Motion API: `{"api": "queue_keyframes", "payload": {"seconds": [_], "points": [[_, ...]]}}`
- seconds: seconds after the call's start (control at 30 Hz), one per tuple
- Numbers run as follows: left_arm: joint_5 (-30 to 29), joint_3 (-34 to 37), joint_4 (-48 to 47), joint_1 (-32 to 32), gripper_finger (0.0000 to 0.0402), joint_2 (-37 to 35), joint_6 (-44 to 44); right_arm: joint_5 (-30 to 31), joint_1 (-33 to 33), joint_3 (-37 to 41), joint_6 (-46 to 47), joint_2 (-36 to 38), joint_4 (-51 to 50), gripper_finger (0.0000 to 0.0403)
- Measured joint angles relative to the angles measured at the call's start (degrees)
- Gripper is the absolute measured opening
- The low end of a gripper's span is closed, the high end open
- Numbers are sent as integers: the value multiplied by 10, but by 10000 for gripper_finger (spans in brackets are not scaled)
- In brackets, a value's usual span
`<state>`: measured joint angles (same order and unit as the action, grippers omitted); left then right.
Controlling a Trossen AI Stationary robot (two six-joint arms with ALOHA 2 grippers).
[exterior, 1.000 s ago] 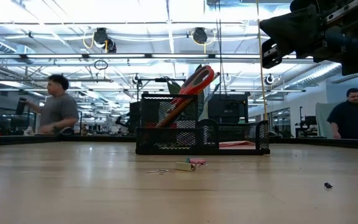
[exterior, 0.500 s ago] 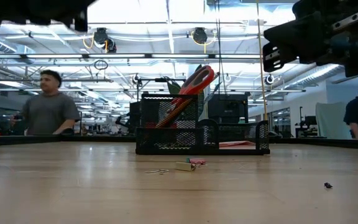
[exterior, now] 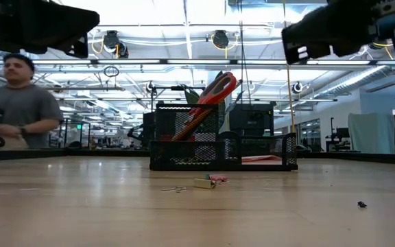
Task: Pick and place office supplies into organizer
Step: Put the yellow binder clip into the desk organizer
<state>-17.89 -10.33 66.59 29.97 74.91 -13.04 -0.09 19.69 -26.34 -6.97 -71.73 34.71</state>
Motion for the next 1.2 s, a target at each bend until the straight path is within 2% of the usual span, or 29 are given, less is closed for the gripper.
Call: {"api": "queue_keyframes", "payload": {"seconds": [0.13,0.27,0.43,0.5,0.67,0.9,0.97,1.2], "points": [[-2,0,1,-12,24,0,-4,15,26,-70,16,-70,-27,28],[-2,0,-8,-24,25,0,0,12,21,-135,6,-142,-41,57],[-2,0,-18,-32,26,0,8,-76,-2,-198,3,-218,-66,72],[-2,0,-23,-36,26,0,12,-92,-6,-217,-4,-245,-82,73],[0,0,-28,-42,26,0,18,-94,-10,-266,-10,-288,-162,96],[18,0,-36,-43,26,0,18,-91,-8,-320,-14,-339,-193,184],[18,0,-39,-43,26,0,19,-109,-8,-328,-14,-349,-201,198],[19,0,-56,-43,26,0,26,-136,-15,-344,-16,-383,-205,198]]}}
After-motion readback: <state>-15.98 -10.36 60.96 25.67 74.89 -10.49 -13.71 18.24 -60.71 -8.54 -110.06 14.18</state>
